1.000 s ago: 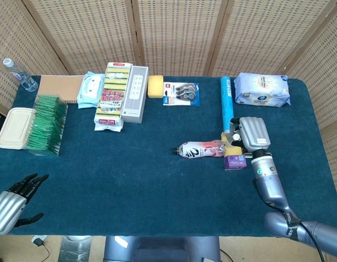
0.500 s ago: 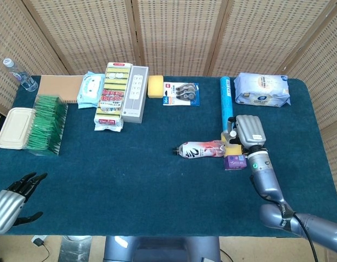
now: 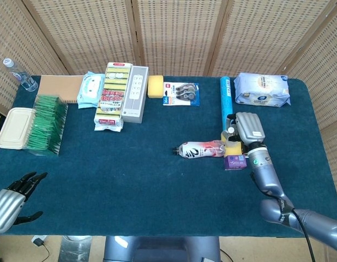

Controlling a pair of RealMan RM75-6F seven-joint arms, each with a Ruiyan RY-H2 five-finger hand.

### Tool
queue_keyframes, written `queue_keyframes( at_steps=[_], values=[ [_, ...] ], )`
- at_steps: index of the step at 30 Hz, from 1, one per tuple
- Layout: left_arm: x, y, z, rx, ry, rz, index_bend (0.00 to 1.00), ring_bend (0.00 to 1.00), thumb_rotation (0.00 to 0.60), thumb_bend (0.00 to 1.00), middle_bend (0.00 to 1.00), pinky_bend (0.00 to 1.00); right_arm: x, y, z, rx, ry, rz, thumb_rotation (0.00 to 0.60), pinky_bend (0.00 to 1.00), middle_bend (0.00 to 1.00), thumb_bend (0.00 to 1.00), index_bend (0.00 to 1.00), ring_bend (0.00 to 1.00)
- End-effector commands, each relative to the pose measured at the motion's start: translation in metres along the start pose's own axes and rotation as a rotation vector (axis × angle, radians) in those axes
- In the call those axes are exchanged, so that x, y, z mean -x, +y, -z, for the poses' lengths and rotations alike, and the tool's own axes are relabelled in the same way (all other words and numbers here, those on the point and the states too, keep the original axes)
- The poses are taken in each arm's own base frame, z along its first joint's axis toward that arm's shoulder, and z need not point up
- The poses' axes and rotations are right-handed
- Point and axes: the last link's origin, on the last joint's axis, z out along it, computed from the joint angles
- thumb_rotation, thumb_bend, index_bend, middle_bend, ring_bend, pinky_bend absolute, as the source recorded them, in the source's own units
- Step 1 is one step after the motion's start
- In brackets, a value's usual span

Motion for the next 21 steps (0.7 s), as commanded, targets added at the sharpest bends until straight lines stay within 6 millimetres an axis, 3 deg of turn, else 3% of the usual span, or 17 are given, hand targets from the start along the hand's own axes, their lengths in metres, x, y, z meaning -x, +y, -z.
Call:
queue_keyframes(
  at_steps=[1,11,15,21],
  values=[
    [0.000,0.000,0.000,0.002,0.000,0.000,0.00,0.13,0.600,0.11,0.20,0.30,-0.001,0.001,0.002,-0.009,0.000,-0.004,0.600,0.53,0.52,0.30,0.53,0.51],
    [-0.001,0.003,0.003,0.025,0.009,-0.003,0.00,0.13,0.600,0.11,0.20,0.30,-0.021,0.009,0.017,-0.017,0.043,-0.003,0.600,0.41,0.37,0.28,0.37,0.36],
    [-0.001,0.005,0.003,0.037,0.010,-0.008,0.00,0.13,0.600,0.11,0.20,0.30,-0.033,0.011,0.026,-0.026,0.069,-0.021,0.600,0.37,0.33,0.26,0.33,0.32],
    [-0.001,0.007,0.004,0.051,0.009,-0.013,0.00,0.12,0.600,0.11,0.20,0.30,-0.034,0.014,0.032,-0.021,0.054,-0.027,0.600,0.35,0.30,0.25,0.31,0.29]
  ],
)
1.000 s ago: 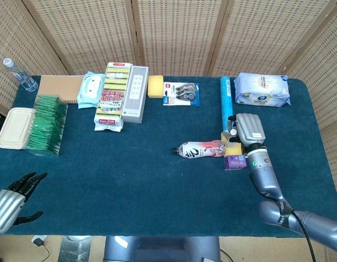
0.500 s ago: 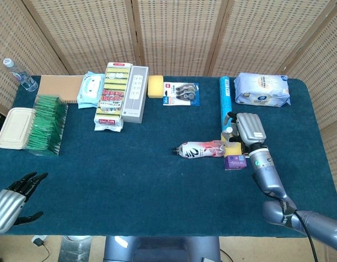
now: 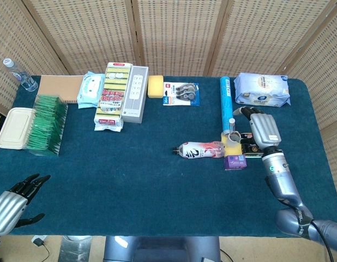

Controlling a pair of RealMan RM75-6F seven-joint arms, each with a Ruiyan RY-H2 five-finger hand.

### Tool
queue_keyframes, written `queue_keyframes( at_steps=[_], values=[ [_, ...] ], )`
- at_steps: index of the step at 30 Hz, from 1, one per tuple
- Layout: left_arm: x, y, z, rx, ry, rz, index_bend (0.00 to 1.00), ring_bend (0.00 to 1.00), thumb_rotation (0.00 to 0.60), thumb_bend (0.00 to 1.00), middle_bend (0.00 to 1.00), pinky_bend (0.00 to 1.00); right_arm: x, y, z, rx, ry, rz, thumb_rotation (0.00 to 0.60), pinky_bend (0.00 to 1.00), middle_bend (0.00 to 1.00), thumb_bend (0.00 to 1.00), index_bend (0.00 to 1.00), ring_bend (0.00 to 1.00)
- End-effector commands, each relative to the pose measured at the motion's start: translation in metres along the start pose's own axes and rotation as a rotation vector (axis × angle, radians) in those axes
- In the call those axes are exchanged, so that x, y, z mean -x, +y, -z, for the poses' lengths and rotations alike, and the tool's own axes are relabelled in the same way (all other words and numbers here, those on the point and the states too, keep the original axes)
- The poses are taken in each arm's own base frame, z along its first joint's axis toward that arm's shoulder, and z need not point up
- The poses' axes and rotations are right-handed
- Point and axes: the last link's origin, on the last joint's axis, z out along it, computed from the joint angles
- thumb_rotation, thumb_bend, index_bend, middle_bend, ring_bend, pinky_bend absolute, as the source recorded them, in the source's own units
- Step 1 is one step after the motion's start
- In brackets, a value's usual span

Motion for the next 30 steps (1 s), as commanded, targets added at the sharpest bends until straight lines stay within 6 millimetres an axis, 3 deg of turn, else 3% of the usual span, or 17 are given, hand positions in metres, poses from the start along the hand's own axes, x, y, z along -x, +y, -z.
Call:
queue_keyframes(
  at_steps=[1,7,22,23,30],
  values=[
    [0.000,0.001,0.001,0.002,0.002,-0.001,0.00,0.12,0.600,0.11,0.20,0.30,0.001,0.000,0.002,0.000,-0.010,0.003,0.600,0.34,0.30,0.25,0.31,0.28],
    [-0.002,0.000,0.001,0.003,0.007,0.003,0.00,0.13,0.600,0.11,0.20,0.30,-0.013,0.001,0.010,-0.006,0.032,0.011,0.600,0.32,0.28,0.25,0.29,0.26],
    [-0.003,0.001,0.001,0.019,0.012,0.004,0.00,0.13,0.600,0.11,0.20,0.30,-0.023,0.044,0.091,0.032,0.153,0.020,0.600,0.29,0.27,0.25,0.28,0.25],
    [-0.003,0.001,0.000,0.019,0.014,0.003,0.00,0.13,0.600,0.11,0.20,0.30,-0.021,0.048,0.109,0.031,0.157,0.013,0.600,0.29,0.27,0.25,0.28,0.25],
    [-0.002,0.003,-0.002,0.014,0.018,-0.004,0.00,0.13,0.600,0.11,0.20,0.30,-0.001,0.051,0.178,-0.041,0.188,0.004,0.600,0.29,0.27,0.25,0.28,0.25]
  ],
)
